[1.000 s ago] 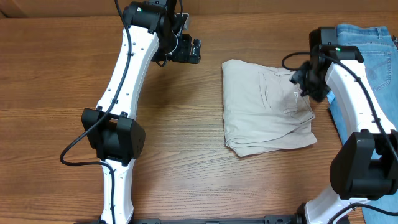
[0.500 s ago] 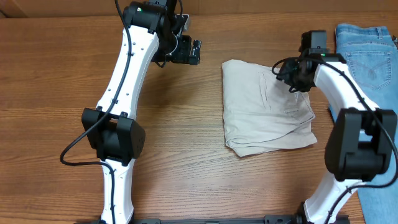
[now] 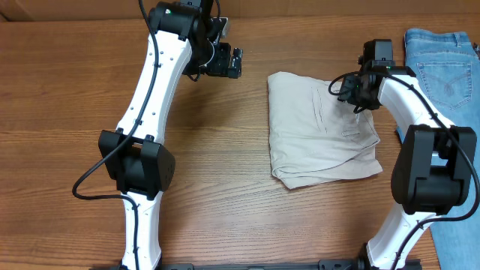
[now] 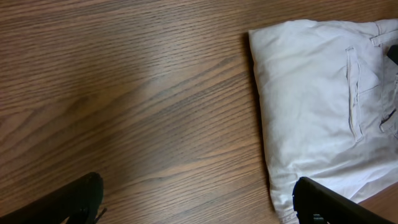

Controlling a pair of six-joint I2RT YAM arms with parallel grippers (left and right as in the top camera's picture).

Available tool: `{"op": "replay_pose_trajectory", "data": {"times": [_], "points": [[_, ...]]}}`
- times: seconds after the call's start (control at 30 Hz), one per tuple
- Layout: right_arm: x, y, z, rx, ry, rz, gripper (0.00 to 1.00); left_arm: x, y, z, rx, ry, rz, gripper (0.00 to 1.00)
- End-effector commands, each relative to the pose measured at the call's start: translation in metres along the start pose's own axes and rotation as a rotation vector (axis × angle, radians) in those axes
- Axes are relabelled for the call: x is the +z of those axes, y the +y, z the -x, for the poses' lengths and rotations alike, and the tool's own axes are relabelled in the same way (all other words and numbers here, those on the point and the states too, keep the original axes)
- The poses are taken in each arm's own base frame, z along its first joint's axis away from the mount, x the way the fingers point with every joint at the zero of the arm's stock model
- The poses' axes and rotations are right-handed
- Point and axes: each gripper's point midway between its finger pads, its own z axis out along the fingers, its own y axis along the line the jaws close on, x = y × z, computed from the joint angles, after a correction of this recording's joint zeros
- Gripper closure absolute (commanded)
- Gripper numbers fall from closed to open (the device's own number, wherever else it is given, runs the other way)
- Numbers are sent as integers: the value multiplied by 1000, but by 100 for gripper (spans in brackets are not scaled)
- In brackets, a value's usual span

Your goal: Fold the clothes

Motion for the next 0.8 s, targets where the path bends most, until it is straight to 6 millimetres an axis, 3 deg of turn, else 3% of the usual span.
{"op": "replay_pose_trajectory", "data": {"times": [0.0, 0.17, 0.3, 0.5, 0.77], "points": [[16, -5, -9, -31, 36, -13, 48, -2, -3, 0, 28, -6, 3, 0], [26, -6, -14, -30, 58, -18, 66, -2, -3, 0, 28, -6, 3, 0], [24, -6, -10, -30, 45, -20, 73, -2, -3, 1, 29, -7, 3, 0], [12, -11, 9, -14, 7, -69, 96, -2, -2, 1, 41, -9, 6, 0], [-5, -42, 26, 52, -52, -263, 96, -2, 1, 2, 40, -12, 26, 0]]}}
